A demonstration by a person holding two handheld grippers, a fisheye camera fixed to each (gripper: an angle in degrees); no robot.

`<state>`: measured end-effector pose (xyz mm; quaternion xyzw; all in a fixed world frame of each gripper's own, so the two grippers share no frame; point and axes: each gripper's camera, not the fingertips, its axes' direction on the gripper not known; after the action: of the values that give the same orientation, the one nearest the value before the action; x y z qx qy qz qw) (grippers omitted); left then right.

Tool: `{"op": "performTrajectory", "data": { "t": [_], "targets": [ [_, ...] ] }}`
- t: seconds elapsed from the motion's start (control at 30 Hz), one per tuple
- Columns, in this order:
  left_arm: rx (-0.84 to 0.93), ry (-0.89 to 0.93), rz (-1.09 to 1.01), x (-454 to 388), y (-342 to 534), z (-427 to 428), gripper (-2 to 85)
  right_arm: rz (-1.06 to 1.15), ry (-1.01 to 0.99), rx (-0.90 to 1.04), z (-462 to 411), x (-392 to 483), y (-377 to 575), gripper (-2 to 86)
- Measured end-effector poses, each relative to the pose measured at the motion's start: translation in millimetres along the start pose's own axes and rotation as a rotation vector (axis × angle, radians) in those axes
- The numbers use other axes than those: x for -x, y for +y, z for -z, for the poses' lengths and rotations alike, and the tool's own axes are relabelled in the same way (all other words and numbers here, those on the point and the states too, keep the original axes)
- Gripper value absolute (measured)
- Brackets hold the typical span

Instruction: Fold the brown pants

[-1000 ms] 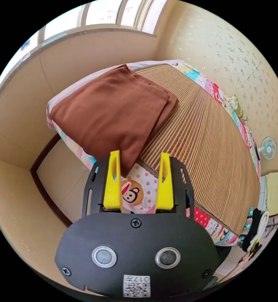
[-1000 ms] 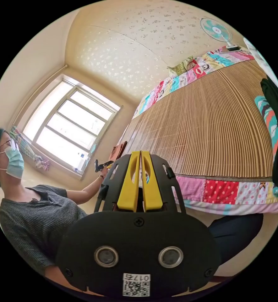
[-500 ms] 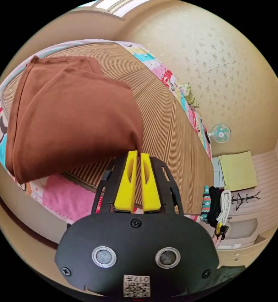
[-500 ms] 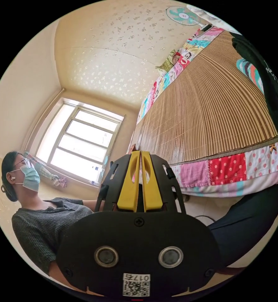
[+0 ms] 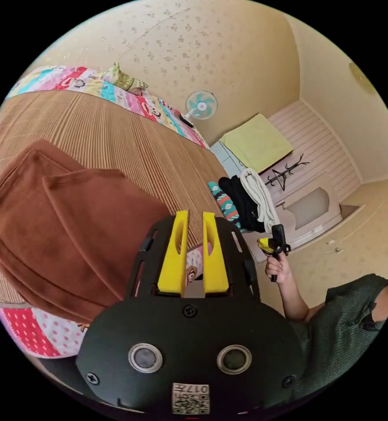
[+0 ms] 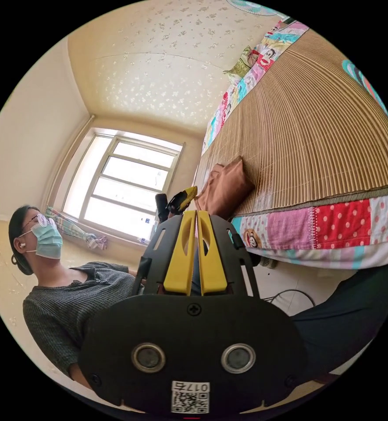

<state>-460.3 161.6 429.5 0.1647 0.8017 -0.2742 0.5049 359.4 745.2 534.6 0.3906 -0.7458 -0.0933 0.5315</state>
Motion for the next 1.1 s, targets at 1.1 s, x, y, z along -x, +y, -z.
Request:
{"op": "performTrajectory", "data": {
  "t": [1.1],
  "targets": [
    [0.296,-0.214,-0.041,-161.8,132.4,-245.4,0.2,0.244,0.569,0.145,-181.1,-86.7,118.5,16.4]
  ]
}}
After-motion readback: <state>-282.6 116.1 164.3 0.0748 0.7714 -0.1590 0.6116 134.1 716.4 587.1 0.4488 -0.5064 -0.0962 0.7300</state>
